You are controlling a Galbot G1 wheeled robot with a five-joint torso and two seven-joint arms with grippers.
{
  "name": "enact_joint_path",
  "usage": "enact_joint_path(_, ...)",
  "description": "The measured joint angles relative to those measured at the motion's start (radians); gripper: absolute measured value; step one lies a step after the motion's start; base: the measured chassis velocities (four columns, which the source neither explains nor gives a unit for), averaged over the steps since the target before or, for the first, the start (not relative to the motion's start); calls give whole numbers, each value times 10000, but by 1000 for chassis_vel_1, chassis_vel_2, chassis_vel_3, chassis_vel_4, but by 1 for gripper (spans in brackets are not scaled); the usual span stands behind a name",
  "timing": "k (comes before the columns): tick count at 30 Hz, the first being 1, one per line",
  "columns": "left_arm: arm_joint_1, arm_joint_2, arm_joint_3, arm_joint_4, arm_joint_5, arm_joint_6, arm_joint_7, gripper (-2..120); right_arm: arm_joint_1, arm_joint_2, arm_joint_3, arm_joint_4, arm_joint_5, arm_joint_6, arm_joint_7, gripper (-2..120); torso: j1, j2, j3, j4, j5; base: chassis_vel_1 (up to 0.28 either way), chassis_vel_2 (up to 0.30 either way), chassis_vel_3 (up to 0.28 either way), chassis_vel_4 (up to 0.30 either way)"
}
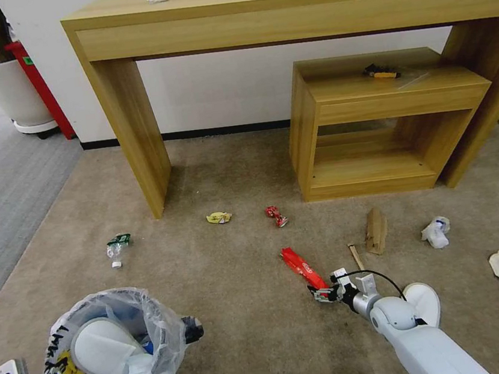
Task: Pick up the trash bin and place the garbage on the floor into it.
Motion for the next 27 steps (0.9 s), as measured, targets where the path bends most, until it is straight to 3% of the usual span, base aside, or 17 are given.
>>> enact_joint_path(1,-3,-25,37,-11,40,1,-11,0,6,-5,0,-33,16,22,-11,71,0,0,0,0,1,0,0,0,0)
enact_joint_path(3,-3,-40,58,-19,59,0,-15,0,7,-7,-1,-51,22,35,-18,70,0,0,0,0,0,0,0,0,0)
enact_joint_path(4,-5,-73,116,-51,112,1,-29,0,9,-10,-11,-83,30,61,-31,61,0,0,0,0,0,0,0,0,0)
enact_joint_path(8,-1,-100,189,-104,164,0,-34,0,21,2,-37,-121,23,90,-41,53,0,0,0,-1,1,0,0,0,0)
enact_joint_path(15,21,12,244,-155,196,1,-43,0,138,116,-50,-385,-34,174,-35,21,0,0,0,0,1,0,0,0,0)
enact_joint_path(17,21,31,245,-156,195,0,-44,0,160,127,-50,-424,-35,181,-35,19,0,0,0,0,1,0,0,0,0)
enact_joint_path(19,28,81,249,-156,195,0,-46,0,229,172,-44,-546,-43,204,-35,7,0,0,0,1,1,0,0,0,0)
enact_joint_path(22,29,122,265,-156,191,1,-46,0,254,192,-23,-566,-54,221,-24,0,0,0,0,0,1,0,0,0,0)
enact_joint_path(27,-33,306,400,-156,181,0,-88,0,128,149,143,-157,-263,355,73,0,0,0,0,2,1,0,0,0,0)
